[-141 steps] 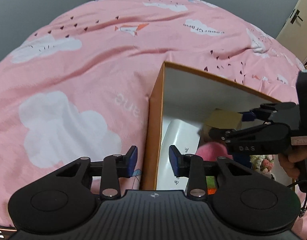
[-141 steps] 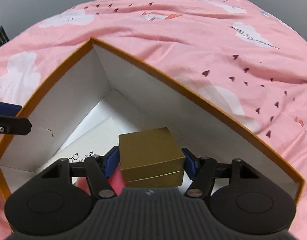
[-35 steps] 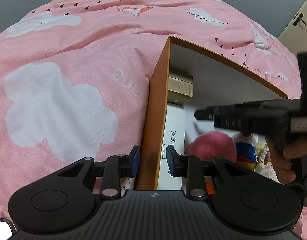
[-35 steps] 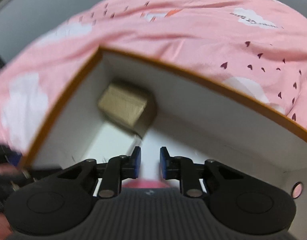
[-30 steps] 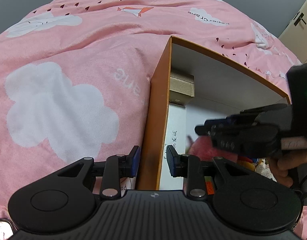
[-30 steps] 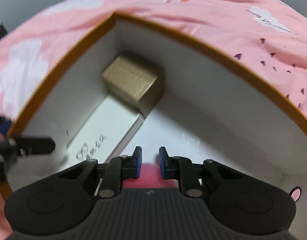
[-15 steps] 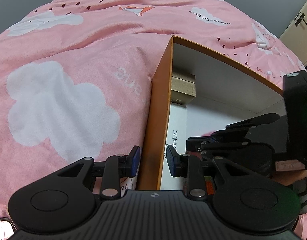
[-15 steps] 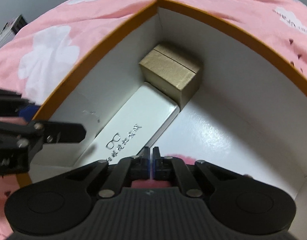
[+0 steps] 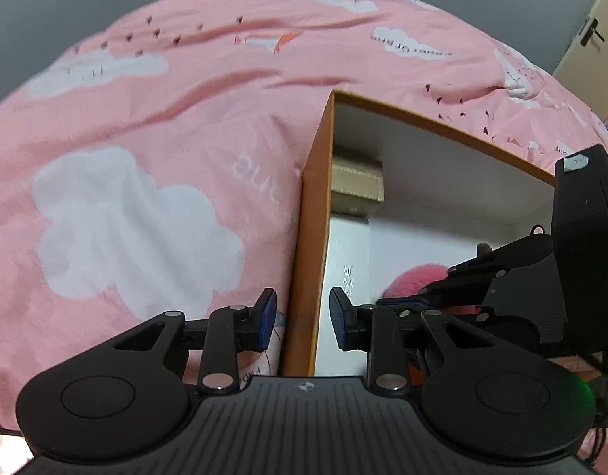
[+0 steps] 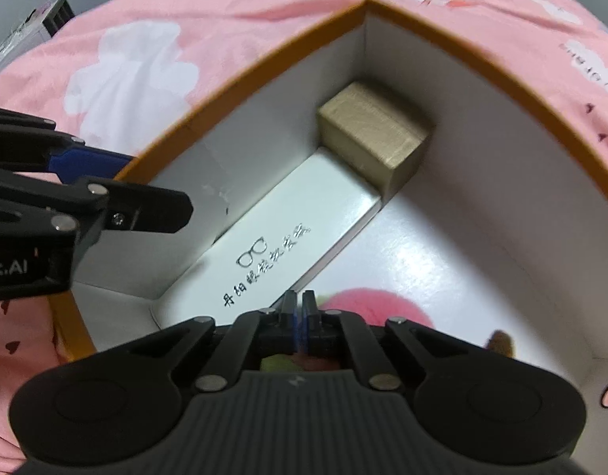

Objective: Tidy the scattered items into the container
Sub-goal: 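Withdraw both tools from the box toward the remaining items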

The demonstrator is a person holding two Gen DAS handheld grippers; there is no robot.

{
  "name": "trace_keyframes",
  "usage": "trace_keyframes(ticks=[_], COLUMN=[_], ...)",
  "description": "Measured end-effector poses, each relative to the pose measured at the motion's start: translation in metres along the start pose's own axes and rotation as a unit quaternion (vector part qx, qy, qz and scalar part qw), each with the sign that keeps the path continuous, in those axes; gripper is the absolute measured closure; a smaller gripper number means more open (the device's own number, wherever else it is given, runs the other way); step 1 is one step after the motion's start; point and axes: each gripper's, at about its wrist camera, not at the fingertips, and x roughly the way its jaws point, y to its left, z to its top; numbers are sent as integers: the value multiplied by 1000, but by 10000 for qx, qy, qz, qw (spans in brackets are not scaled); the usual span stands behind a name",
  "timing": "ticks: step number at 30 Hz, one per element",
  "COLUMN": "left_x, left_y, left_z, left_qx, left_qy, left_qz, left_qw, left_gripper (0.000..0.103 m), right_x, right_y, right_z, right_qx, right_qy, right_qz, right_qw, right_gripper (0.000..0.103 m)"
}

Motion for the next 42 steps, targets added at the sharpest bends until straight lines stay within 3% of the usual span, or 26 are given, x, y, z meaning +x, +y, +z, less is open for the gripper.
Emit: trace_keyframes(ticks=[2,4,5,10,14,18,22,26,32,38,42], left_x=[-9,-19,-24,-49,-68,-82,-87,-80,-68,-64,-62], left_y=[-4,-8,-11,-25,-33,-43,-52,-60,-67,-68,-68], left_z=[-1,-2,-3,-11,-17,-31,-49,-70,-102,-131,-145], left_qx=[114,223,292,585,681,904,1132,1317,1644,1831,1890], left_qy=[-184,-381,-469,-874,-1051,-1089,-883,-517,37,531,773], left_qz=[-5,-14,-2,63,-7,-113,-349,-537,-520,-618,-679], left_qw=[9998,9990,9985,9944,9921,9899,9890,9885,9850,9797,9766], left_gripper=[70,68,68,68,68,67,67,67,67,67,67], right_x=[-14,-31,-39,-85,-114,-138,-151,-150,-148,-138,-132], right_y=[-2,-4,8,29,46,56,67,73,81,91,102], right_z=[-2,-9,-7,-28,-48,-78,-111,-136,-172,-199,-219], right_qx=[113,273,350,533,713,1078,1361,1687,2208,2663,2838], right_qy=[-204,-453,-576,-1359,-1972,-2472,-2855,-2767,-2449,-1806,-1610], right_qz=[-86,-149,-192,-319,-427,-479,-738,-891,-895,-745,-678], right_qw=[9997,9985,9975,9888,9768,9618,9458,9418,9398,9439,9428], right_gripper=[92,78,65,52,31,19,17,17,15,14,15])
